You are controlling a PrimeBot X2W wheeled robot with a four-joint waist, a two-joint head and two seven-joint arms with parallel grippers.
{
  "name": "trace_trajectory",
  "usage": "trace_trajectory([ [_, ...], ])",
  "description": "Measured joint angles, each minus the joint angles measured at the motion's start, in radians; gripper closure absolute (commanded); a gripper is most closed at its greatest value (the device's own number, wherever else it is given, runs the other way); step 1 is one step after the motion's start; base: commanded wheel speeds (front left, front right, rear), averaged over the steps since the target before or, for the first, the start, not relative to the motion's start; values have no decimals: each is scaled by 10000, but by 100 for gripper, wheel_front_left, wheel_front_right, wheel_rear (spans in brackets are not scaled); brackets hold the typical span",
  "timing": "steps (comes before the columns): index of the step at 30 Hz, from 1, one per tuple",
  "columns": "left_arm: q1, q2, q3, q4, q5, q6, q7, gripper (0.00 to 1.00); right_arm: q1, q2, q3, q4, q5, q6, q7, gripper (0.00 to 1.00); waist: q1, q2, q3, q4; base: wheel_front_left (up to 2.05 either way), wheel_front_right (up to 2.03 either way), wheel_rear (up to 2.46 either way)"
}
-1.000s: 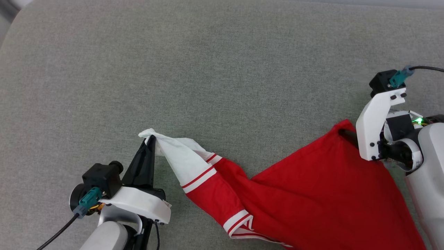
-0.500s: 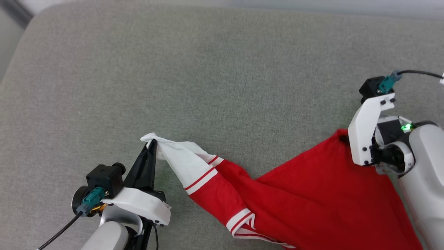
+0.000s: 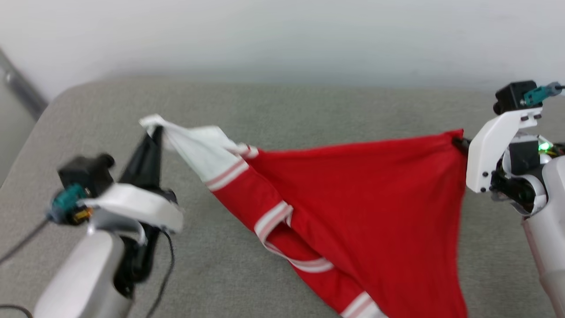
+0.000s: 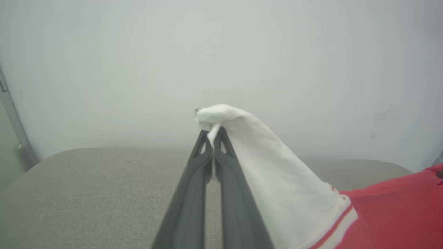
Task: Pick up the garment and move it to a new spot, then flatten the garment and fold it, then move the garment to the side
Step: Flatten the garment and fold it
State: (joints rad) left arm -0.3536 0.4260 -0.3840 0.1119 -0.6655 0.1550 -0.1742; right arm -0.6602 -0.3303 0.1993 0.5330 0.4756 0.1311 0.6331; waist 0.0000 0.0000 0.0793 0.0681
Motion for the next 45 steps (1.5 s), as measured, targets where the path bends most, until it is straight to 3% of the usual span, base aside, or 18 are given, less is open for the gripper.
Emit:
trace_trajectory([
  [6,-1555,305,203,591,-81,-222,610,100,-626,341,-537,337,-479,0,-989,100,-1,0,-684,-604,0,0,0],
  [7,-2561,309,150,1162,-44,-410,844,100,-1048,424,-805,598,-740,0,-1237,100,-1,0,-848,-870,0,0,0],
  [15,-5567,226,19,3244,305,-968,1101,100,-2675,485,-1340,826,-1392,0,-1858,100,-1,0,-375,-1118,0,0,0],
  [26,-10650,621,107,4732,1273,-1292,823,100,-6502,426,-2230,217,-2754,4,-3478,100,1,0,2129,-1208,0,0,0],
  [31,-13185,872,324,5030,1540,-1331,763,100,-8793,249,-2224,255,-3129,8,-4132,100,2,0,4121,-1252,0,0,0],
  [37,-14341,993,387,4982,1701,-1195,784,100,-10261,240,-1893,619,-3191,6,-4525,100,3,0,5719,-1260,0,0,0],
  [45,-14332,915,416,5158,1563,-1170,631,100,-11116,441,-1026,1753,-2844,4,-5122,100,3,0,7224,-1156,0,0,0],
])
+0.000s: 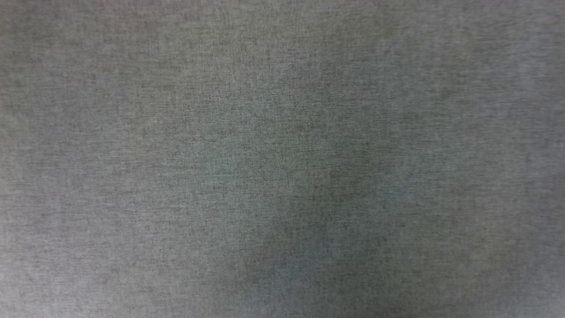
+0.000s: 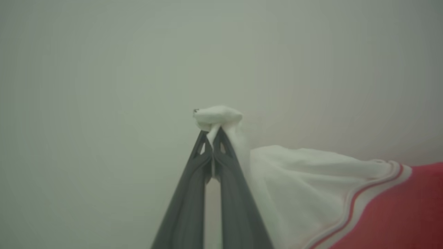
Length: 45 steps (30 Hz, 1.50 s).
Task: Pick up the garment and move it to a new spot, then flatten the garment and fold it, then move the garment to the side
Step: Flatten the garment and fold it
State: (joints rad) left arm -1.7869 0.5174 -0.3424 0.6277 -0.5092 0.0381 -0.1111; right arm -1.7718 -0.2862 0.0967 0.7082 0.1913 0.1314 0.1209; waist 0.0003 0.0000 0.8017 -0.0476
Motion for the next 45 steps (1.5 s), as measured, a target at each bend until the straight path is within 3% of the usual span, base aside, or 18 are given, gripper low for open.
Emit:
trace_trajectory([
  [10,1211,-437,-6,1120,-694,-564,-422,100,342,109,1317,1847,1016,-2,-727,100,-1,0,125,245,0,0,0],
  [18,3989,-685,194,2031,-1695,-1360,-1043,100,3043,232,2472,2451,2518,0,-1499,100,-2,0,-1205,250,0,0,0],
  [26,8595,-911,167,1678,-2412,-1494,-1344,100,6903,-136,3476,2098,3916,0,-1271,100,-4,0,-3371,290,0,0,0],
  [29,10431,-982,276,1170,-2652,-1197,-1388,100,8429,-305,3674,1653,4282,2,-1241,100,-5,0,-4273,311,0,0,0],
  [36,14245,-999,416,-1095,-2947,-25,-1300,100,11621,-882,3494,489,4675,4,-1074,100,-8,0,-6274,391,0,0,0],
  [45,18402,-217,625,-5170,-3350,1852,-52,100,15675,-1202,1785,-1760,4550,10,-387,100,-10,0,-8202,535,0,0,0],
])
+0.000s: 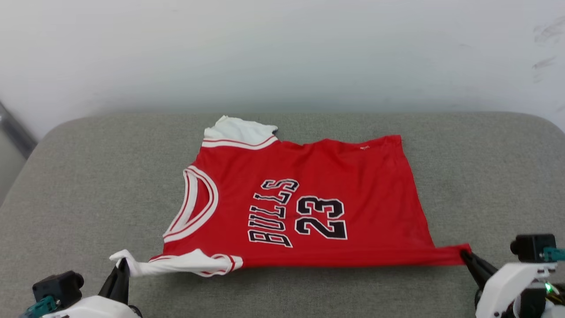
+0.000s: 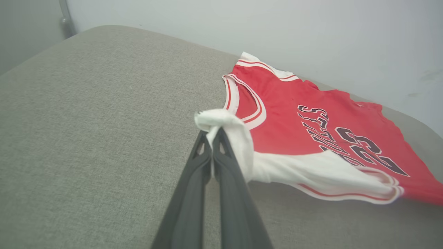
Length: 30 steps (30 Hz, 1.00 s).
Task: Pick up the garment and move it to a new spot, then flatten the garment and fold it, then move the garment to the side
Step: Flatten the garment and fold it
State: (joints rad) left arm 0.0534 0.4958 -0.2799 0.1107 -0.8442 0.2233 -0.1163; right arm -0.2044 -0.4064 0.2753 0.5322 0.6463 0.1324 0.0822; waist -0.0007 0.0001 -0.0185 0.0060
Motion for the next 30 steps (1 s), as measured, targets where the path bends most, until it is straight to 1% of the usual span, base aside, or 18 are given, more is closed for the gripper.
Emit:
trace_trajectory([
  [3,850,259,119,-1154,-161,487,433,100,1290,105,-777,-1093,-359,0,610,100,1,0,-229,112,0,0,0],
  [8,1958,677,433,-2640,-330,1175,899,100,3069,765,-2098,-3177,-1214,-2,2282,100,3,0,-261,178,0,0,0],
  [10,2200,805,500,-3103,-368,1360,1051,100,3501,1034,-2581,-4008,-1461,-4,3014,100,3,0,-228,161,0,0,0],
  [13,2115,961,460,-3522,-297,1406,1231,100,3699,1429,-3141,-5053,-1925,-6,3923,100,5,0,-133,148,0,0,0],
  [16,1504,968,265,-3482,-211,1289,1413,100,3439,1722,-3262,-5553,-2201,-8,4562,100,5,0,0,99,0,0,0],
  [19,651,878,-52,-2955,-230,1039,1772,100,2766,1812,-3114,-5501,-2516,-10,5024,100,7,0,164,38,0,0,0],
  [24,-827,497,-447,-1659,-276,510,2002,100,1416,1831,-2568,-4610,-2638,-12,5277,100,8,0,669,-44,0,0,0],
  [30,-2292,-17,-798,6,-188,-140,1889,100,99,1801,-2075,-3060,-2629,-13,4798,100,8,0,1325,-79,0,0,0],
])
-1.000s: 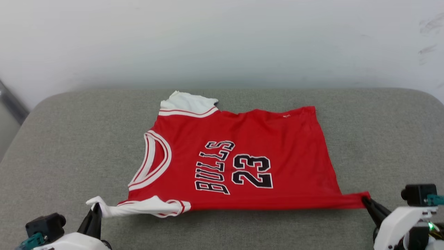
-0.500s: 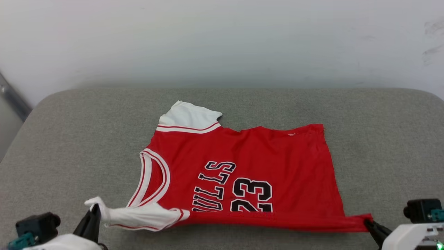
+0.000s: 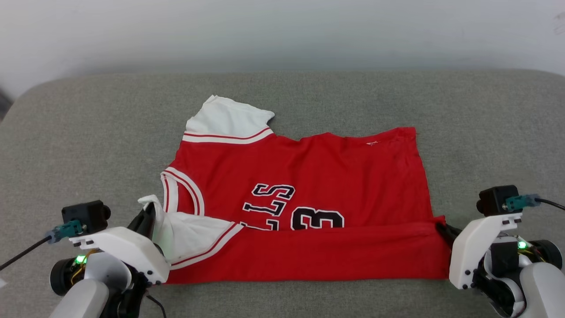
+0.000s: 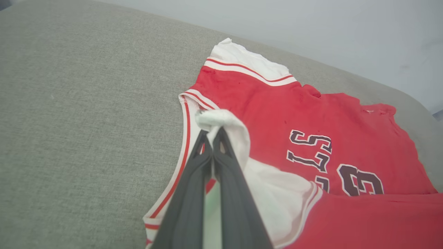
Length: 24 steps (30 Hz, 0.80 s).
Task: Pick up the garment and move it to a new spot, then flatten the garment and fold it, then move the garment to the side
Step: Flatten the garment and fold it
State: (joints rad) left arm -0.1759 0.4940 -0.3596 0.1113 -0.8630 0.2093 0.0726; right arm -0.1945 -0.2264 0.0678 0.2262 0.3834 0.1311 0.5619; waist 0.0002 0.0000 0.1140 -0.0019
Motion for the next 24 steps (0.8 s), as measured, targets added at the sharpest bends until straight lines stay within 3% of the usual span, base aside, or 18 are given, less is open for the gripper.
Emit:
trace_trajectory([
  [7,-1086,-591,-282,1889,48,-616,-299,100,-977,-69,552,1701,134,0,-1216,100,0,0,634,-25,0,0,0],
  [8,-1173,-658,-339,2125,29,-719,-299,100,-1046,-67,644,1916,144,0,-1407,80,1,0,704,-31,0,0,0],
  [9,-1244,-721,-374,2416,-21,-794,-282,100,-1129,-63,715,2146,167,0,-1584,53,0,0,770,-39,0,0,0],
  [10,-1319,-796,-430,2673,-31,-880,-272,100,-1204,-65,786,2330,186,2,-1751,5,1,0,819,-49,0,0,0],
  [11,-1390,-886,-451,2953,-94,-965,-242,60,-1270,-61,867,2502,221,2,-1929,0,0,0,854,-60,0,0,0],
  [12,-1451,-961,-472,3196,-136,-1057,-230,17,-1318,-58,955,2661,259,2,-2075,0,0,0,877,-70,0,0,0],
  [13,-1510,-989,-487,3450,-153,-1145,-244,0,-1354,-54,1051,2784,337,6,-2242,0,0,0,888,-85,0,0,0],
  [19,-1673,-1078,-435,4454,-303,-1492,-504,0,-1243,-100,1406,3208,537,4,-3962,0,0,0,580,-131,0,0,0],
  [24,-1439,-631,-320,4594,-374,-1498,-407,0,-941,-142,1267,2857,251,0,-5823,0,-1,0,31,-262,0,0,0],
])
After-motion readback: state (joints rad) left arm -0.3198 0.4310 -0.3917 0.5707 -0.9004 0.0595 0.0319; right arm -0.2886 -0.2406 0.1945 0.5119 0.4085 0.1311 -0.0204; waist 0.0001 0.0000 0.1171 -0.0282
